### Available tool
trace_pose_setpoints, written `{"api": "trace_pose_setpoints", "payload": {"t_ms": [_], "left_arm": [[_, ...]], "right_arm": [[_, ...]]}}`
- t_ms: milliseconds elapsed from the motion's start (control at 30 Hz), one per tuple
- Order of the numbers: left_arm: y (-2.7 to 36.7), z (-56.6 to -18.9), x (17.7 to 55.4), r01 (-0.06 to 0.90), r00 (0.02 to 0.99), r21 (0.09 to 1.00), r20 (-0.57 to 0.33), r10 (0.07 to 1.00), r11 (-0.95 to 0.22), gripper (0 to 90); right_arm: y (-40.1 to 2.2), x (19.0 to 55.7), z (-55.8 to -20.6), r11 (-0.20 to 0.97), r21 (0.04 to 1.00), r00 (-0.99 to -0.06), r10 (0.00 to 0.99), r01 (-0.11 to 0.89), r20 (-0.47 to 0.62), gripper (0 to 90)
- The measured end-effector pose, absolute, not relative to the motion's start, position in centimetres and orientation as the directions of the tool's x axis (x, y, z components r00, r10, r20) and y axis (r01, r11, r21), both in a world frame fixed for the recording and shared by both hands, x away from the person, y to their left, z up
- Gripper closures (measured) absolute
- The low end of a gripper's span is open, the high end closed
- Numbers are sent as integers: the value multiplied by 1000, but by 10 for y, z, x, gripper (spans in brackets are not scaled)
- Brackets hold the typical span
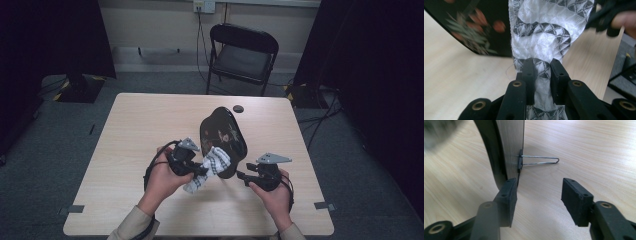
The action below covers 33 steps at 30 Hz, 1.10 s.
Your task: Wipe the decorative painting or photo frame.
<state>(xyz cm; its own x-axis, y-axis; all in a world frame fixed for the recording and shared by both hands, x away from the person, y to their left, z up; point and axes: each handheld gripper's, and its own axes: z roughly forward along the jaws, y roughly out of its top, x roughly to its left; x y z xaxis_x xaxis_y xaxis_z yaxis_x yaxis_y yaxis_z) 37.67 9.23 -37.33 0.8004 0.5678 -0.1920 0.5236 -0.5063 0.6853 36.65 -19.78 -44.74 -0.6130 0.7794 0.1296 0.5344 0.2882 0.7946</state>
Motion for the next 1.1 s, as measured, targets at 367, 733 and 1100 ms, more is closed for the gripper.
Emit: {"api": "trace_pose_setpoints", "payload": {"t_ms": [367,733,1100], "left_arm": [[82,-317,392,454,807,763,-135,574,-460,764],[75,-360,397,512,796,709,-177,579,-486,764],[73,-424,392,580,777,621,-229,586,-527,765]], "right_arm": [[-198,371,-454,307,793,-628,769,526,119,364],[-199,371,-453,314,785,-631,766,534,123,346],[-199,371,-451,318,791,-631,768,523,108,332]]}}
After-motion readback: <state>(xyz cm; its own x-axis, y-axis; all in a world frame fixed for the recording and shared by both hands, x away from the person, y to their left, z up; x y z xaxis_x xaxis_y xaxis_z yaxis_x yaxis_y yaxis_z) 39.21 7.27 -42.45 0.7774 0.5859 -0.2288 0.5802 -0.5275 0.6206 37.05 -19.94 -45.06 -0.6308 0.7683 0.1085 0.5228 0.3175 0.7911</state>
